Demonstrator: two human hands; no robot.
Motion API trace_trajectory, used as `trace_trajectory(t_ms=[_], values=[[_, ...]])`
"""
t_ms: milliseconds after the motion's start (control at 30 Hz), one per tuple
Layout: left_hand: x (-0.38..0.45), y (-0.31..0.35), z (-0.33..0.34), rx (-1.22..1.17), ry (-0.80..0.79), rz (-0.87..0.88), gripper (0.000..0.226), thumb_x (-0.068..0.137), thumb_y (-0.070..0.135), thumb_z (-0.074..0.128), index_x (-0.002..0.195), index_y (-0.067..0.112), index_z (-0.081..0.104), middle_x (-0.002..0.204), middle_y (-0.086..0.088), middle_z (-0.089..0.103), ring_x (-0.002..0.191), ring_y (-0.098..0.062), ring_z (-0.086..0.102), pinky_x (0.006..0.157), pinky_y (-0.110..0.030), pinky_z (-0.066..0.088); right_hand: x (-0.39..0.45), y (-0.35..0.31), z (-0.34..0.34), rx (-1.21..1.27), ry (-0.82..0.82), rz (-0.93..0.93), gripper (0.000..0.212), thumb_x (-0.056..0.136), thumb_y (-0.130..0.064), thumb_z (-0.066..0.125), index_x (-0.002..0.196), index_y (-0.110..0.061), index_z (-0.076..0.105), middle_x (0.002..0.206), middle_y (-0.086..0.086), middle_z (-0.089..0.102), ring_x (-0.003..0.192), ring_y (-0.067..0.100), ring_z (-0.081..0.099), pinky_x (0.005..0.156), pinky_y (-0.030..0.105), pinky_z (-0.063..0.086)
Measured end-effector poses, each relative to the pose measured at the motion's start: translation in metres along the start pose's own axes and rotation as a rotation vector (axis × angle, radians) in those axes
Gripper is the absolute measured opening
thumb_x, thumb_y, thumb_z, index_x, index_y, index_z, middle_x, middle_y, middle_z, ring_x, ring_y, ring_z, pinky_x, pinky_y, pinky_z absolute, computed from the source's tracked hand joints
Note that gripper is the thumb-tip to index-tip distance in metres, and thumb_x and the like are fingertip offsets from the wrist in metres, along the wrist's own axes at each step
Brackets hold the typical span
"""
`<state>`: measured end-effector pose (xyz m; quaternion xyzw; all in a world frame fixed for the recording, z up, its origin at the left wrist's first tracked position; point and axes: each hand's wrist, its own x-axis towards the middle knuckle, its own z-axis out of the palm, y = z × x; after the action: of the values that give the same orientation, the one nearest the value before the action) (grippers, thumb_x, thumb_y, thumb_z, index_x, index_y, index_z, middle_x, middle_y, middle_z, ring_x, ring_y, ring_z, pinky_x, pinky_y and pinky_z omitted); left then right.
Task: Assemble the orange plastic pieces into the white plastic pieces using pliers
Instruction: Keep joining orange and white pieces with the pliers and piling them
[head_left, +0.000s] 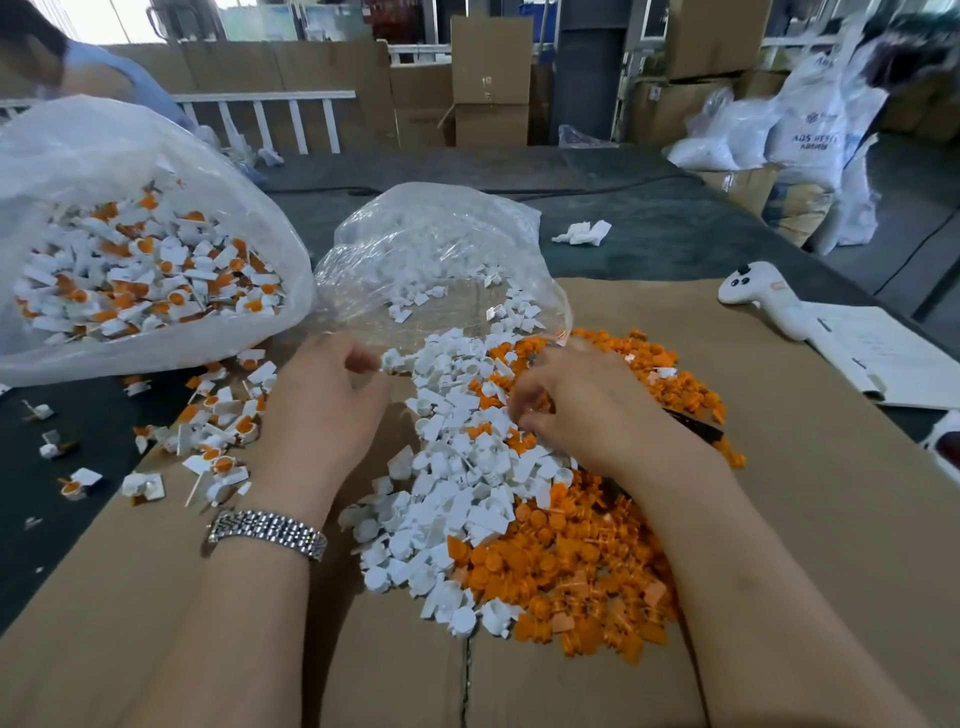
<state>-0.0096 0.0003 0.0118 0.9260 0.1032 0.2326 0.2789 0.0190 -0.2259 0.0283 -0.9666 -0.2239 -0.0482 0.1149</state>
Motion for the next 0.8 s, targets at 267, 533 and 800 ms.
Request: trace_trajectory(t_ms=[267, 533, 800], values=[[0.001, -0.004, 0.006, 0.082, -0.150, 0.042, 0.015, 0.097, 0.022, 0.068, 0.110, 0.030, 0.071, 0.112, 0.008, 0.063, 0.094, -0.011, 0.054, 0.077, -0.028, 0.040, 0.004, -0.005, 0.011, -0.199, -0.006, 0.107, 0.028, 0.094, -0.043, 0.064, 0.112, -0.023, 0.071, 0.121, 0.004, 0.057, 0.122, 0.026, 0.042, 0.098, 0.042, 0.046], [0.002, 0.011, 0.021, 0.101, -0.205, 0.016, 0.018, 0.094, 0.043, 0.071, 0.095, 0.025, 0.072, 0.092, 0.006, 0.065, 0.088, -0.016, 0.061, 0.073, -0.031, 0.045, 0.003, -0.008, 0.006, -0.009, 0.188, 0.122, 0.012, 0.100, -0.030, 0.054, 0.105, -0.021, 0.060, 0.110, 0.001, 0.062, 0.100, 0.021, 0.058, 0.088, 0.043, 0.051], [0.000, 0.011, 0.015, -0.026, -0.276, 0.020, 0.010, 0.088, 0.028, 0.081, 0.084, 0.033, 0.073, 0.086, 0.010, 0.073, 0.081, -0.011, 0.069, 0.075, -0.036, 0.060, 0.006, -0.005, 0.001, 0.252, 0.275, 0.132, 0.016, 0.099, -0.026, 0.063, 0.112, -0.019, 0.064, 0.108, 0.001, 0.066, 0.094, 0.016, 0.062, 0.085, 0.037, 0.054]])
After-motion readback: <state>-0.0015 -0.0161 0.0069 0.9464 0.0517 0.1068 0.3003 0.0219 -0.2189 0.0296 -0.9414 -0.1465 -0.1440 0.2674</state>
